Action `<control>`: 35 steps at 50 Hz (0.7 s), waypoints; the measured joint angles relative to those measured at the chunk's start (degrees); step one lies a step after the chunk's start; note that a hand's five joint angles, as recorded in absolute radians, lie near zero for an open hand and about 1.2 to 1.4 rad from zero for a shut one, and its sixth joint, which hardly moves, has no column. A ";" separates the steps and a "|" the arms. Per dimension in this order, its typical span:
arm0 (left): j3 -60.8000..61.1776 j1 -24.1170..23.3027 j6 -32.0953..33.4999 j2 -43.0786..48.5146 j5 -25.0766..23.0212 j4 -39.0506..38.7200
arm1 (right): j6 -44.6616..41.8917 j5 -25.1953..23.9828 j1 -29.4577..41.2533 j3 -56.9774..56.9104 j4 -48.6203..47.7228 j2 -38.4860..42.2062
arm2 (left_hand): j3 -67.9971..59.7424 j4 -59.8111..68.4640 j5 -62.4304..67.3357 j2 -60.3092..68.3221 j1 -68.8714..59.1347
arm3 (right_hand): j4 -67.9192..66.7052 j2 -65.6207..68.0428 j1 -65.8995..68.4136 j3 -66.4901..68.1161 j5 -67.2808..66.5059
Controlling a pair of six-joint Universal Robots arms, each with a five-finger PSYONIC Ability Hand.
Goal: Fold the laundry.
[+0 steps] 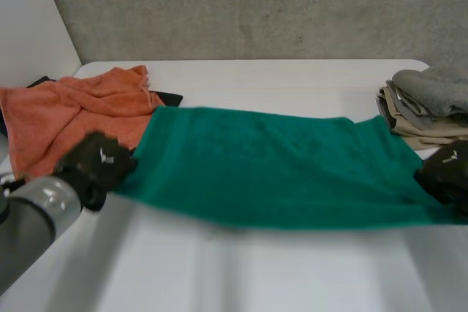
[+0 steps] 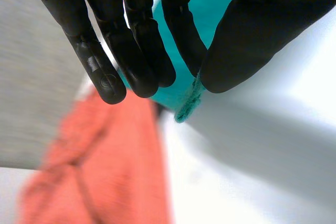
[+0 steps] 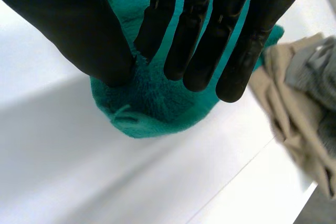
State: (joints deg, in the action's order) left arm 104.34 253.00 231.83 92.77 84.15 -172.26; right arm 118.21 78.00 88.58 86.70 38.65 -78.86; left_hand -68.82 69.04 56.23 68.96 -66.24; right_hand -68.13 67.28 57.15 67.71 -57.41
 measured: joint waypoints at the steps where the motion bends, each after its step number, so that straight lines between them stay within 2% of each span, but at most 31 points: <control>1: -0.01 -0.05 -0.15 -0.43 -0.12 3.09 | -1.04 -0.57 -1.08 1.49 0.78 -1.37 | 0.00 0.00 0.00 0.00 0.00 | 0.00 0.00 0.00 0.00 0.00; 6: -0.73 -0.34 -0.90 0.23 -0.79 8.38 | -2.16 -2.85 -2.54 4.58 -1.82 -1.60 | 0.00 0.00 0.00 0.00 0.00 | 0.00 0.00 0.00 0.00 0.00; 11: -4.34 -0.91 -2.31 7.23 -0.23 1.21 | -0.30 -3.71 -2.07 3.57 -9.57 4.56 | 0.00 0.00 0.00 0.00 0.00 | 0.00 0.00 0.00 0.00 0.00; 16: -11.83 -2.68 -5.35 16.49 3.21 -7.72 | 4.68 -0.84 0.93 -2.52 -19.50 13.96 | 0.00 0.00 0.00 0.00 0.00 | 0.00 0.00 0.00 0.00 0.00; 24: -23.89 -5.15 -8.37 28.46 7.81 -17.08 | 8.17 2.22 5.20 -9.67 -31.62 21.51 | 0.00 0.00 0.00 0.00 0.00 | 0.00 0.00 0.00 0.00 0.00; 25: -27.72 -5.66 -8.58 32.20 8.70 -20.50 | 8.77 2.63 6.02 -11.47 -36.65 23.40 | 0.00 0.00 0.00 0.00 0.00 | 0.00 0.00 0.00 0.00 0.00; 30: -34.49 -6.46 -8.32 39.15 9.44 -29.01 | 9.38 3.32 7.52 -15.39 -46.07 27.74 | 0.00 0.00 0.00 0.00 0.00 | 0.00 0.00 0.00 0.00 0.00; 35: -40.88 -6.86 -7.85 45.38 9.44 -37.17 | 9.29 4.72 8.67 -20.50 -50.63 32.99 | 0.00 0.00 0.00 0.00 0.00 | 0.00 0.00 0.00 0.00 0.00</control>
State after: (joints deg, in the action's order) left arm 63.47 246.14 223.98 138.15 93.59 -209.42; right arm 127.50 82.72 97.25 66.20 -11.98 -45.87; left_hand -68.82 69.04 56.23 68.96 -66.24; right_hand -68.13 67.28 57.15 67.72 -57.41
